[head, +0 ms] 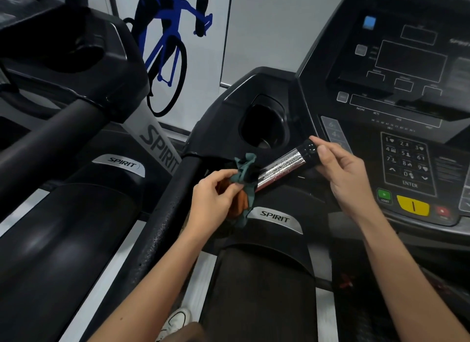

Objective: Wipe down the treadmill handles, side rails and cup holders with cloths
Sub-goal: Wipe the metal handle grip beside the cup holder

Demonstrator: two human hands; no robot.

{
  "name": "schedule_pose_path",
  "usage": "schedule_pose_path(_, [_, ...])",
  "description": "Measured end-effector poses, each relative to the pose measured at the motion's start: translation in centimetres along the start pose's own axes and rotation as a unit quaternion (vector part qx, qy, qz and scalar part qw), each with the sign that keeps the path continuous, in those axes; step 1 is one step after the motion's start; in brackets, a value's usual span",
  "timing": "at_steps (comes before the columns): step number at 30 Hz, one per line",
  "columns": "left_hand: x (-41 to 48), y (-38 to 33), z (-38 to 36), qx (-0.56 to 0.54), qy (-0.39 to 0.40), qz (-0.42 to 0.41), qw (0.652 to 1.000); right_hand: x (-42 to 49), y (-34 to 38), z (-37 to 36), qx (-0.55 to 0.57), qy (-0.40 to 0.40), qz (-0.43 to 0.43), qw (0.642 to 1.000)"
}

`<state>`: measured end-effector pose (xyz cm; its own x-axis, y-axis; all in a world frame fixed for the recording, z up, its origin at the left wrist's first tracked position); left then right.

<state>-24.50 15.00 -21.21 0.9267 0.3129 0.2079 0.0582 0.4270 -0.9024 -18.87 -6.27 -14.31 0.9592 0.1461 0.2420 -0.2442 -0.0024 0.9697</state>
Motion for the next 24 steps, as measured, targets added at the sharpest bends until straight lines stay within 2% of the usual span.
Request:
schedule_pose_path(3, [0.0,-1.1,-0.3,-0.019,-0.004,0.011,1.0,-0.1,0.0,0.0,0.006,-0.003,0.0,1.0])
schedule_pose_path(8, [1.5,-5.4,-1.7,-0.044,0.0,-0.039,0.998,-0.2,0.4,-0.2,-0.001,0.007,-0.001,1.0])
schedule_pose_path(11, [1.9,-3.9,-1.4,-0.079,-0.023,-0.019,0.996,-0.2,0.4,-0.1,0.006,0.002,-0.004,1.0])
schedule_pose_path(16, [-0.3,0.1,-1.2,-0.053,0.082,-0.029,0.995,-0.2,0.1,-0.1,0.015,-0.001,0.002,1.0])
schedule_pose_path(18, [-0.9,0.0,-1.3,-0.017,0.099,-0.073,0.992,-0.1,-0.1,-0.1,0.022,-0.001,0.003,1.0])
schedule_pose_path(21, [-0.7,-1.6,-1.4,0.034,0.061,-0.147,0.987,-0.1,-0.2,-0.1,0.028,0.0,0.005,1.0])
schedule_pose_path(24, [0.2,-3.7,-1.7,0.024,0.034,-0.187,0.982,0.0,-0.2,0.0,0.03,-0.001,0.007,1.0])
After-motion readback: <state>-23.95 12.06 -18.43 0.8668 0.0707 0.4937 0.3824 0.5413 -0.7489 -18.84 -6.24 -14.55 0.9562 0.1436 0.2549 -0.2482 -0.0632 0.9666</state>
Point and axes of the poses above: each hand's wrist, its own x-axis towards the middle knuckle, its own z-axis out of the back of the hand, y = z × x, the point moved 6 cm from there along x, towards the middle knuckle, and after that the axes turned 10 degrees about x, right-handed, at the moved point
